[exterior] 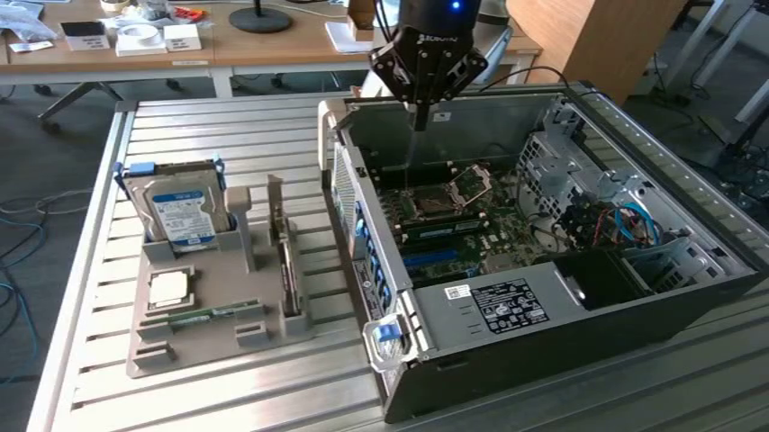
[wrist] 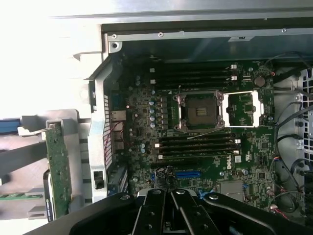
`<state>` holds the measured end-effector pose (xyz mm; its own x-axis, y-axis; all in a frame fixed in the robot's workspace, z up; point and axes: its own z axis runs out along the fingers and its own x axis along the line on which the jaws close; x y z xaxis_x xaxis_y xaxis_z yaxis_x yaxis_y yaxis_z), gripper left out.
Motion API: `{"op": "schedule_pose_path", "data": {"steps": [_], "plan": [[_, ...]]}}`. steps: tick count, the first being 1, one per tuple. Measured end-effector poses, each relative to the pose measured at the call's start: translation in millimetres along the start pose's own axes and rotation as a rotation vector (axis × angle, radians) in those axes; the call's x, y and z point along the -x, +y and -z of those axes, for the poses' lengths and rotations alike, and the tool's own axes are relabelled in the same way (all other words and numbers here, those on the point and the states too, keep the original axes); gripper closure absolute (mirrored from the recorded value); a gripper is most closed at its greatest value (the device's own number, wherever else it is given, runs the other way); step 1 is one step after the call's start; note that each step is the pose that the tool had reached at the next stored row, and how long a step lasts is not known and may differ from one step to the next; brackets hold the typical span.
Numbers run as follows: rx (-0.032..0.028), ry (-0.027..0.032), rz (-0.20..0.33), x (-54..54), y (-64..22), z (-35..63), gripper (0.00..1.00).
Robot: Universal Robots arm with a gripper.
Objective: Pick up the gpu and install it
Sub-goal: 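Reach for the gpu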
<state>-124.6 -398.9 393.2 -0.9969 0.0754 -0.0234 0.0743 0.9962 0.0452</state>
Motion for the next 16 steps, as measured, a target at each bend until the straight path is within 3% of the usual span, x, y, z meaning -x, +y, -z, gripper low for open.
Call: {"op": "schedule_pose_path", "data": {"steps": [16], "plan": [[0.0000,0.0001,0.000,-9.8,-0.7,0.2,0.89]]}}
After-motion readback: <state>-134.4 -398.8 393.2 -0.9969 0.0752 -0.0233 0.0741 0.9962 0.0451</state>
